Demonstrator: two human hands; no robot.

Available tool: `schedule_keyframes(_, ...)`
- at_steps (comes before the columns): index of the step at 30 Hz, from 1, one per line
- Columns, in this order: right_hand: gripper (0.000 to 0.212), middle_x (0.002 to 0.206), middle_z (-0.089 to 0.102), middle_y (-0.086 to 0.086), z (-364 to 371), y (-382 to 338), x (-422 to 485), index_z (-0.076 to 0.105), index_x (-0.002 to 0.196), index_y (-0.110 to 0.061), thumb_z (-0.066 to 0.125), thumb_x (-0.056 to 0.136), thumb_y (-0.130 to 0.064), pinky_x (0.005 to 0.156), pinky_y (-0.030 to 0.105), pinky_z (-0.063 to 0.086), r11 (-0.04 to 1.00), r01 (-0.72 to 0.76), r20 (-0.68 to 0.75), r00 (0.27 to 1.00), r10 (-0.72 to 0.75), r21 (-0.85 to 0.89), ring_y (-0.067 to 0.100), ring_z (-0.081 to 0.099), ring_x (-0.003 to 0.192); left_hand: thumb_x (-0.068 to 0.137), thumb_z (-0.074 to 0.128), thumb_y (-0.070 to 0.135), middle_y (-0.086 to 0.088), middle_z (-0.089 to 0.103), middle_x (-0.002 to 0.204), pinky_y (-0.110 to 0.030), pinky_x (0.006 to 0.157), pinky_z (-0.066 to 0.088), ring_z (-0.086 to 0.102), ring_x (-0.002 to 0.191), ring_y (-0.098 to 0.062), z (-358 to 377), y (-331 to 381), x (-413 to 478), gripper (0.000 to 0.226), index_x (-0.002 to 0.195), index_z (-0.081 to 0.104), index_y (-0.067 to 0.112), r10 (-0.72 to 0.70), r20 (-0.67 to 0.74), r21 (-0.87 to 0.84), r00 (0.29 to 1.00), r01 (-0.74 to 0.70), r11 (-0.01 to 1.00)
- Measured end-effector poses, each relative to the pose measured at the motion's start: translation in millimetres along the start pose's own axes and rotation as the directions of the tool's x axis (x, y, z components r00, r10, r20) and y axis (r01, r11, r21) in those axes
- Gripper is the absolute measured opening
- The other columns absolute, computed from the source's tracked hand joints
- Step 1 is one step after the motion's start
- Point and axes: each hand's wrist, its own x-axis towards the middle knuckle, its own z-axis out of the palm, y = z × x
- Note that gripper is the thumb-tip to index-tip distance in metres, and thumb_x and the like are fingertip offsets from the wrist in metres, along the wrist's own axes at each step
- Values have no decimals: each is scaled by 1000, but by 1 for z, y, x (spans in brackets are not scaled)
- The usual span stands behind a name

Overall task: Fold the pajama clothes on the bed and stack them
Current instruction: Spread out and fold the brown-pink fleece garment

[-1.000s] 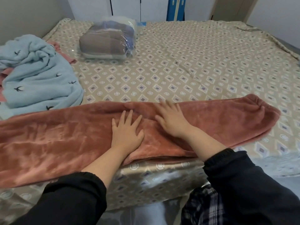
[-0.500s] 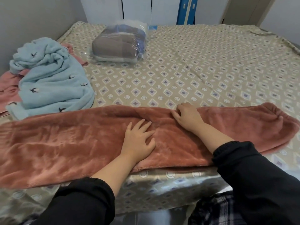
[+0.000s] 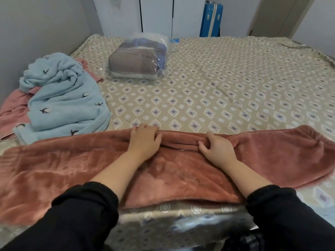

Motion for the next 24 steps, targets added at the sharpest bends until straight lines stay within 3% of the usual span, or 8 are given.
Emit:
schedule_keyframes(3, 30, 68, 58, -2, -1, 11, 20, 53, 74, -17, 54, 91, -42, 58, 33, 36, 992, -113, 212, 972, 99, 56, 26, 58, 75, 91, 53, 47, 1, 56, 88, -37, 84, 39, 50, 101, -24, -15, -29, 29, 31, 73, 53, 22, 36, 272, 23, 962, -44, 999)
schedule_keyframes(6, 34, 70, 56, -1, -3, 15, 37, 47, 68, -18, 56, 91, -42, 61, 33, 34, 988, -140, 220, 964, 150, -63, 27, 57, 81, 89, 60, 48, -3, 53, 102, -36, 84, 42, 48, 99, -22, -21, -58, 46, 34, 73, 55, 18, 3, 311, 56, 951, -21, 998)
schedule_keyframes(8, 27, 82, 59, 3, 0, 13, 44, 53, 76, -16, 57, 90, -38, 67, 33, 35, 978, -57, 165, 982, 90, -198, 26, 54, 89, 88, 60, 50, -8, 56, 96, -33, 69, 39, 51, 85, -21, -19, -71, 51, 41, 72, 52, 13, -45, 343, 27, 938, 38, 999)
schedule_keyframes(11, 19, 89, 59, -1, 4, 4, 48, 56, 90, -19, 57, 90, -38, 72, 33, 38, 996, -64, 251, 967, 49, 53, 20, 53, 90, 81, 65, 56, 0, 56, 84, -30, 60, 35, 52, 77, -19, -15, -81, 51, 43, 79, 48, 17, -106, 319, -67, 942, 134, 989)
schedule_keyframes(13, 32, 86, 60, -2, 8, -5, 54, 58, 91, -19, 48, 92, -49, 73, 34, 42, 978, -144, 320, 943, 90, 149, 18, 54, 84, 77, 65, 63, 8, 53, 84, -32, 64, 37, 53, 80, -17, -18, -85, 52, 45, 86, 48, 23, -147, 316, -77, 937, 180, 981)
schedule_keyframes(16, 55, 66, 55, 0, 18, -18, 66, 53, 66, -15, 33, 94, -57, 63, 34, 38, 982, -187, 374, 912, 167, 18, 21, 53, 68, 83, 45, 73, 6, 56, 78, -33, 64, 37, 53, 75, -16, -23, -91, 51, 53, 79, 55, 21, -166, 336, 19, 927, 170, 985)
schedule_keyframes(18, 55, 58, 45, -1, 24, -19, 69, 43, 56, -16, 33, 95, -54, 60, 33, 33, 978, -178, 297, 933, 202, -108, 23, 50, 64, 89, 35, 70, 1, 59, 72, -33, 65, 39, 55, 71, -18, -20, -100, 43, 61, 70, 58, 17, -151, 290, 13, 945, 154, 988)
schedule_keyframes(24, 55, 54, 44, -1, 33, -10, 60, 46, 54, -15, 29, 94, -50, 56, 30, 29, 950, -182, 134, 966, 220, -252, 26, 53, 63, 98, 29, 56, 0, 55, 66, -33, 59, 31, 58, 72, -25, -7, -112, 24, 57, 64, 50, 16, -119, 90, 109, 989, 109, 988)
